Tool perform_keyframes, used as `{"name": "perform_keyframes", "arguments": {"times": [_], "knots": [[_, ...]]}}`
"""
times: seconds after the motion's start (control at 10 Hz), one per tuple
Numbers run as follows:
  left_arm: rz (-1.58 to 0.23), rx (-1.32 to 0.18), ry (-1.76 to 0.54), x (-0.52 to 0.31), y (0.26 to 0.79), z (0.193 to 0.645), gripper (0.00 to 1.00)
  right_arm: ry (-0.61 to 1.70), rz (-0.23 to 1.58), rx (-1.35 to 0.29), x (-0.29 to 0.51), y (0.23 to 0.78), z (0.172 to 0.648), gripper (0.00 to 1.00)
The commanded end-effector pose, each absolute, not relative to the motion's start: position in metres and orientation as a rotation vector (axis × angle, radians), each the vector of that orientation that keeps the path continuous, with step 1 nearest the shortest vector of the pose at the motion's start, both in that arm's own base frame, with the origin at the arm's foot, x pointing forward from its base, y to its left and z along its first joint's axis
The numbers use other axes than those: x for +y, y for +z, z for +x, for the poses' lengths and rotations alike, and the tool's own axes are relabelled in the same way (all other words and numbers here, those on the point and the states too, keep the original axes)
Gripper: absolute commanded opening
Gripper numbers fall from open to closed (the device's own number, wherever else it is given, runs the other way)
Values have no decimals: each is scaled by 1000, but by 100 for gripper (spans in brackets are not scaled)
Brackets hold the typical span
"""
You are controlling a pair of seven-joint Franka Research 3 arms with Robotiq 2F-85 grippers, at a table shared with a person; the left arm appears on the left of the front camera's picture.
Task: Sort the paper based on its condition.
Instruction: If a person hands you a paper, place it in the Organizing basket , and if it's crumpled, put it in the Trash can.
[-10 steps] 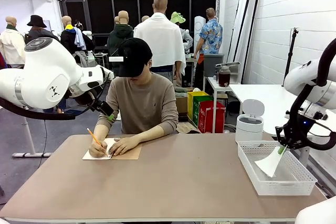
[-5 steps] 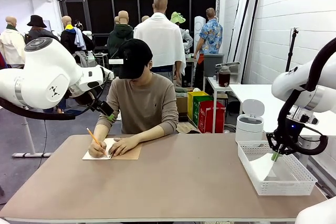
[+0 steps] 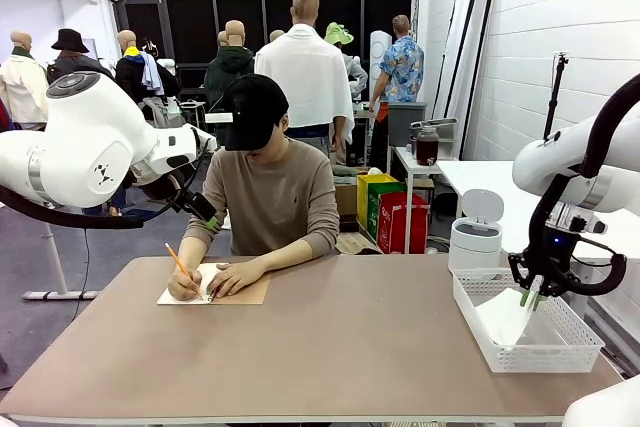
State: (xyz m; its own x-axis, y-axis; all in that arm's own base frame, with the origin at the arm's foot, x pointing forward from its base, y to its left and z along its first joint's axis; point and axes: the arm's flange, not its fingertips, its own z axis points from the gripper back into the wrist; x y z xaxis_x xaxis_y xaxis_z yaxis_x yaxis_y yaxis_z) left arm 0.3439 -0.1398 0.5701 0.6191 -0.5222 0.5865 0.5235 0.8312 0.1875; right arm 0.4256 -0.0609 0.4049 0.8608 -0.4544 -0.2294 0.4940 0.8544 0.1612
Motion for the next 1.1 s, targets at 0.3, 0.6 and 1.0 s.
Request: {"name": "perform_keyframes", "arguments": {"times": [0.3,0.6,1.0], "knots": [[-2,-674,-600,-139,570,344,100,-546,123,212,-50,406,425,100],[-2,-674,-600,-139,570,344,100,-560,76,191,-48,410,425,100],[-2,-674,-600,-139,570,344,100,-569,45,167,-43,414,431,100]]}}
